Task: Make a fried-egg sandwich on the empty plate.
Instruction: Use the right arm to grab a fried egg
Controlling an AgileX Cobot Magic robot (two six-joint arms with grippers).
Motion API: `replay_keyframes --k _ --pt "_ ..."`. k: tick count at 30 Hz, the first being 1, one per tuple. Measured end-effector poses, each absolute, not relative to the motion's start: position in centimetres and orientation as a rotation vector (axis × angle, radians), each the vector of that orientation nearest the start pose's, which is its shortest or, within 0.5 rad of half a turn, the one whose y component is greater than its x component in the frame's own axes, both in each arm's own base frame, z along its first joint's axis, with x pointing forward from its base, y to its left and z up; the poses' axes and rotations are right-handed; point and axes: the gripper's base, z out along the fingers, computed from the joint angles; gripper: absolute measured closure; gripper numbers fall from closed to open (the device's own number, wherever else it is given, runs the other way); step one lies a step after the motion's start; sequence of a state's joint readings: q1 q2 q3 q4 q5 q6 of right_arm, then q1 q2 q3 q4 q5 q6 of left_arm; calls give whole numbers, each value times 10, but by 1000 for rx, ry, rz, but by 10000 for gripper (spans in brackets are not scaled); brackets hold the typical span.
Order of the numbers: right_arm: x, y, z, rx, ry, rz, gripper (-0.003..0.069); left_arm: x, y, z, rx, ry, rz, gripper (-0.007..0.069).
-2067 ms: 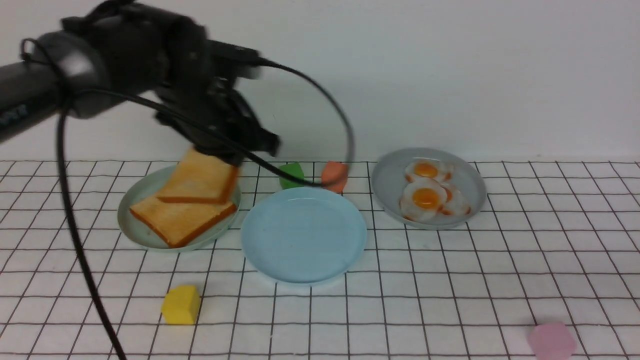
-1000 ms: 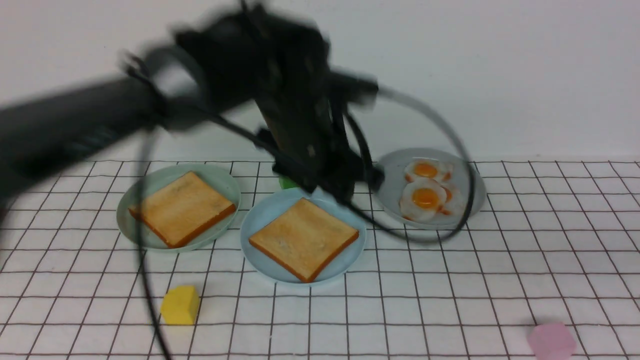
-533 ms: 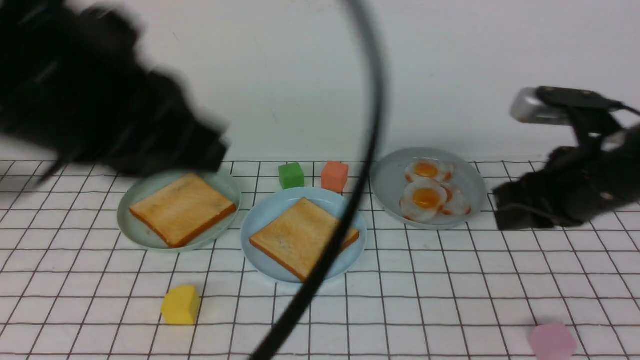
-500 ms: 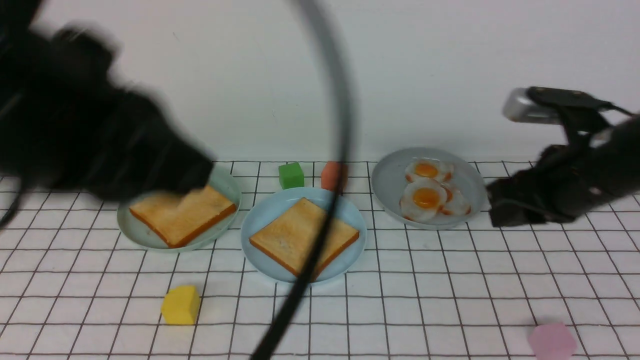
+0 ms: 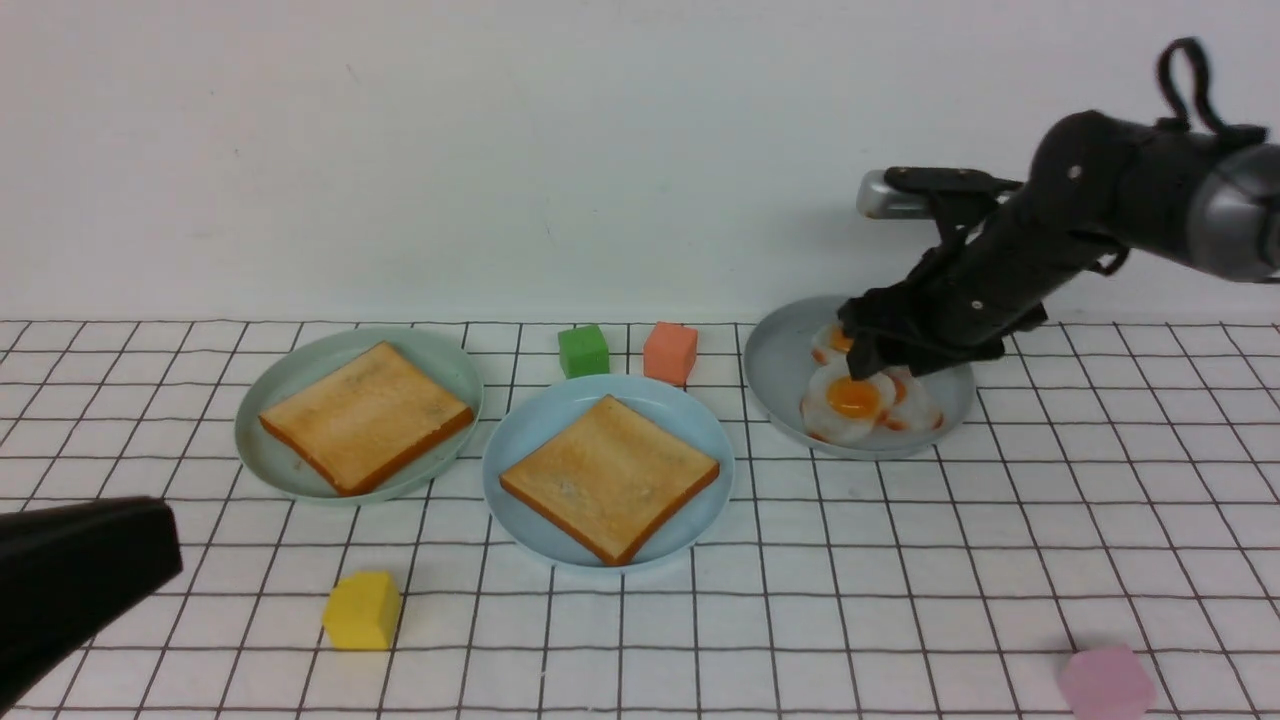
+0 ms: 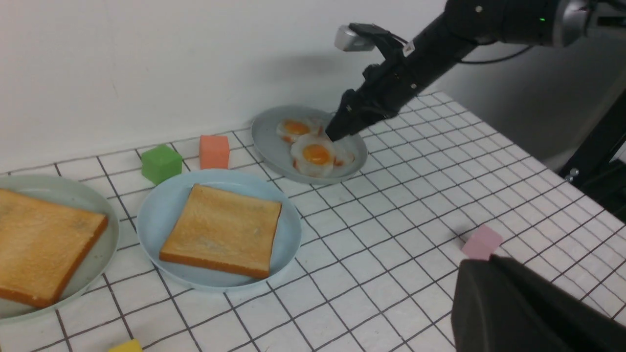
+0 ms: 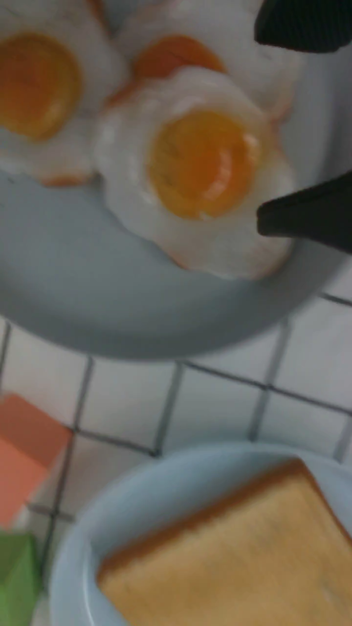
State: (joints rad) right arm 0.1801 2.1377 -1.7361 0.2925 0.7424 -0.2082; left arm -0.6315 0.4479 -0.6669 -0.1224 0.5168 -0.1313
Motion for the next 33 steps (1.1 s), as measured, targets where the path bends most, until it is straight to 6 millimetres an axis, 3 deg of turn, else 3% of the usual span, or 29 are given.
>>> replay_keyframes --k 9,14,24,29,33 --pt "496 105 181 -314 2552 264 200 74 -63 356 377 1818 -714 638" --pt "500 105 165 -306 2560 261 200 74 -63 356 375 1818 -719 638" --pt "503 106 161 -299 2549 259 210 74 -63 356 375 1819 -720 638" --pt "503 106 161 -302 2546 258 286 74 -63 356 374 1819 -722 638" --pt "503 106 162 -299 2546 263 433 74 -63 356 374 1819 -722 638"
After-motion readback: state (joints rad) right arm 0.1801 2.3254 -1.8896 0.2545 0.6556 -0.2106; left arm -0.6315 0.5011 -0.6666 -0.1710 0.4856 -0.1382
